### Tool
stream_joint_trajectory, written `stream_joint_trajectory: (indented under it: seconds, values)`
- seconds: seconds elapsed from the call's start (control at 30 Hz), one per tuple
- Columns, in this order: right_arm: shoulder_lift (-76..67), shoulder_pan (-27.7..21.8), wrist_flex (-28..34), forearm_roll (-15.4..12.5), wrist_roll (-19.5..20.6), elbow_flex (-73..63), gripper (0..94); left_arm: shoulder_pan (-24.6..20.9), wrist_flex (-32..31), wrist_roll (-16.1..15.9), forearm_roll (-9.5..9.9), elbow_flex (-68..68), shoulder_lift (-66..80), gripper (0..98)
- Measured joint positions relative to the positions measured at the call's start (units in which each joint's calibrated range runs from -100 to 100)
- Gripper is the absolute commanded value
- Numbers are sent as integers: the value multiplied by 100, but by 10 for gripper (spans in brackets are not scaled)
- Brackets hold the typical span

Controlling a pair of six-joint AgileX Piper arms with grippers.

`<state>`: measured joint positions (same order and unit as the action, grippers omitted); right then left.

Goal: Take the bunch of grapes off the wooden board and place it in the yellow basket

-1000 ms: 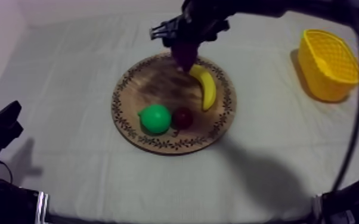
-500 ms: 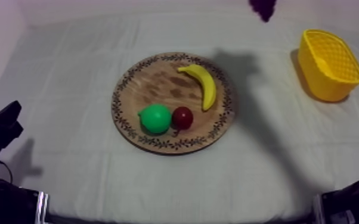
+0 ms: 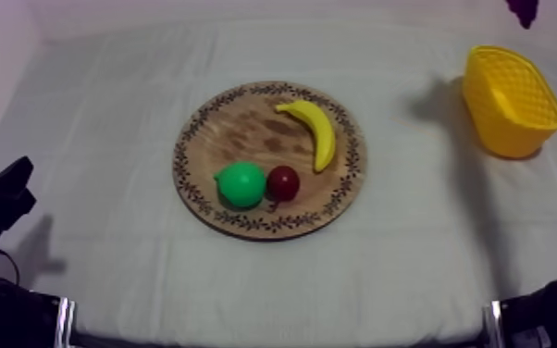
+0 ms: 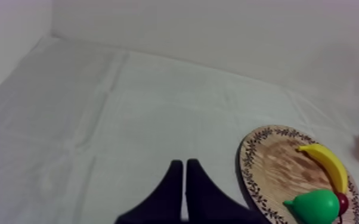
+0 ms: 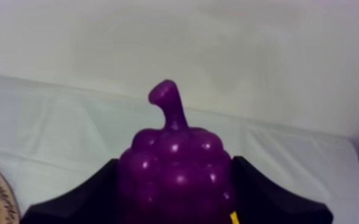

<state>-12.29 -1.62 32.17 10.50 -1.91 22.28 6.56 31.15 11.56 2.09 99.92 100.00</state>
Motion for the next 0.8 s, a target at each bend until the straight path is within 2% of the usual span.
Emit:
stream_joint_trajectory:
  seconds: [0.23,0.53,0.8]
  values:
    - [178,-499,-612,-15,-230,523,485,0,0,0,0,0,0,1]
    - [926,-917,-723,73,-125,645,483,0,0,0,0,0,0,1]
    - [1749,-1018,-630,4,-180,685,482,0,0,0,0,0,0,1]
